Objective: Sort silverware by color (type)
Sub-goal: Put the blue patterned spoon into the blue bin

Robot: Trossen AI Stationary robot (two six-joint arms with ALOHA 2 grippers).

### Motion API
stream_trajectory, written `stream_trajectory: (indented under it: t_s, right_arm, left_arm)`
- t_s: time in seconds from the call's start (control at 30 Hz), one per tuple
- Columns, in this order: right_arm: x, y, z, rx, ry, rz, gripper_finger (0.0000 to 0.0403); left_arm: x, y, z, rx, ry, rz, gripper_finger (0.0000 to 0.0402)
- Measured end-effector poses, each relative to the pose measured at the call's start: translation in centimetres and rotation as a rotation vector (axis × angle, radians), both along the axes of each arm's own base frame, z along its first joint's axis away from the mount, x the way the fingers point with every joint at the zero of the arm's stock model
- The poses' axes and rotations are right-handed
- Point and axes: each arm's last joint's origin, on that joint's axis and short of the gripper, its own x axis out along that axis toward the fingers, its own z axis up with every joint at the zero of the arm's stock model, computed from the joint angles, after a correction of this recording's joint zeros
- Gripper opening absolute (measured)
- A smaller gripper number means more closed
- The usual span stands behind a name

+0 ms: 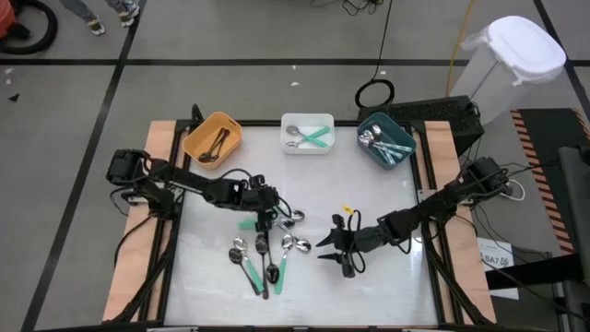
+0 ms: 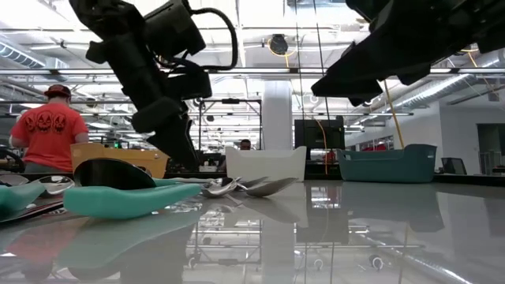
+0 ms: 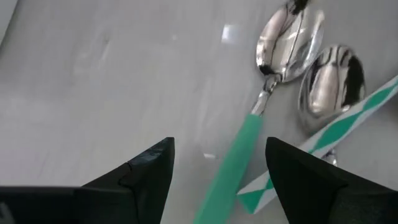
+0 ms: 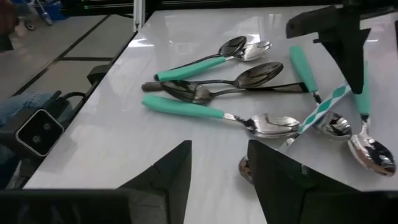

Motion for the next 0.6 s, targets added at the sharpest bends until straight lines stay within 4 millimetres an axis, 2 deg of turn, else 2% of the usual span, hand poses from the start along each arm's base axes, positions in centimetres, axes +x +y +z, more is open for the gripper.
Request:
stream_trajectory:
  t_s: [0.33,0.6]
  right_arm:
    - [-0.2,0.3,0.0,-0.011,-0.006,-0.006,0.015]
    - [-0.4,0.6,-0.1,-0.016,0.007,0.005,0.015]
  left_arm:
    - [0.5,0.3,-0.1,0.027,-0.03,-0.078,0.0248]
    - [1.3,0.2,-1.7,0.0,-0.012,-0.144,0.0185]
